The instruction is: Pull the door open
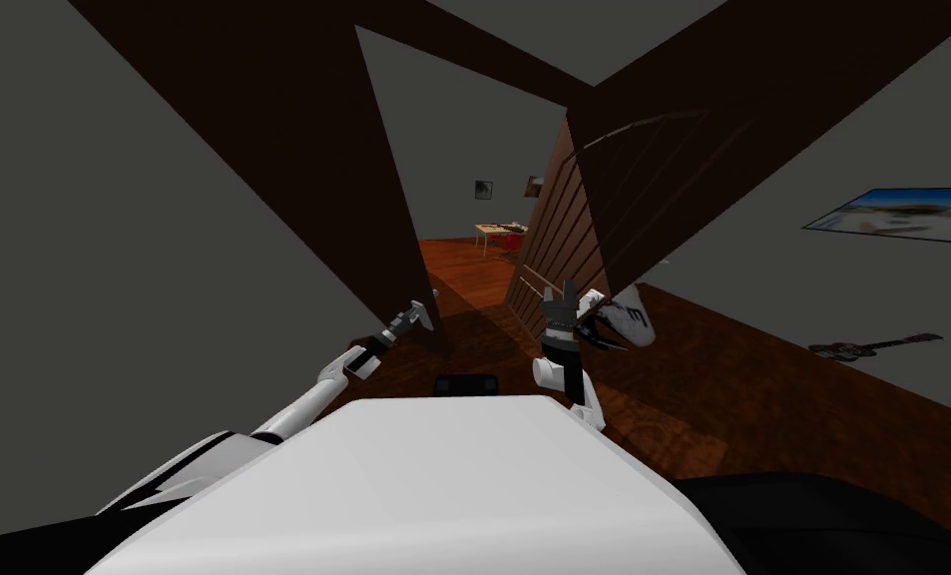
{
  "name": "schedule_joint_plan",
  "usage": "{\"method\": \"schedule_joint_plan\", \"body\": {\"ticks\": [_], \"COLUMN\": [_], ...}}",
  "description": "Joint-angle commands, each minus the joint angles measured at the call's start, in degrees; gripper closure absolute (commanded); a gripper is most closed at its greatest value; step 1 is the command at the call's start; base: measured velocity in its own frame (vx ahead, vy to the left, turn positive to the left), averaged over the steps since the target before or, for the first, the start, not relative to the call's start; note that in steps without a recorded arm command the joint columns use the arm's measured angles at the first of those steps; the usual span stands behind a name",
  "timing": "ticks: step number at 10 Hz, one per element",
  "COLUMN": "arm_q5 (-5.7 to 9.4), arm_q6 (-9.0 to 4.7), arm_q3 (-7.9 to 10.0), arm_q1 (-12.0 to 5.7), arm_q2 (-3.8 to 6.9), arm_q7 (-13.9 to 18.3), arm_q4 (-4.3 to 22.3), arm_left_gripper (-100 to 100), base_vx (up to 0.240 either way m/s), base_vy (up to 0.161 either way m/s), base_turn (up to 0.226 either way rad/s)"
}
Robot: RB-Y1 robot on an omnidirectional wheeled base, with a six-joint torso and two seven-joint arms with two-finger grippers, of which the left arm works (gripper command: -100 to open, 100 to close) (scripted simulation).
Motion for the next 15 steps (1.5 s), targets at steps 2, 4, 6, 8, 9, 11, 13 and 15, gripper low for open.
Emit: {"method": "schedule_joint_plan", "body": {"ticks": [2, 4, 6, 8, 9, 11, 13, 15], "arm_q5": [-0.33, -0.58, -0.82, -1.05, -1.09, -1.25, -1.36, -1.54], "arm_q6": [-2.76, -4.73, -6.62, -6.99, -7.28, -8.34, -9.14, -10.36], "arm_q3": [-0.38, -0.73, -1.06, -1.46, -1.50, -1.64, -1.74, -1.89], "arm_q1": [0.42, 0.64, 0.85, 0.68, 0.62, 0.42, 0.26, 0.03], "arm_q2": [1.60, 2.64, 3.63, 3.48, 3.57, 3.90, 4.15, 4.53], "arm_q7": [1.15, 1.97, 2.75, 2.84, 2.92, 3.22, 3.44, 3.77], "arm_q4": [0.94, 1.48, 1.99, 2.46, 2.65, 3.33, 3.84, 4.62], "arm_left_gripper": [100, 100, 100, 100, 100, 100, 100, 100], "base_vx": [-0.150, -0.149, -0.158, -0.082, -0.145, -0.116, -0.131, -0.140], "base_vy": [0.128, 0.144, 0.140, 0.071, 0.124, 0.118, 0.136, 0.120], "base_turn": [-0.105, -0.096, -0.087, -0.071, -0.144, -0.100, -0.101, -0.114]}}
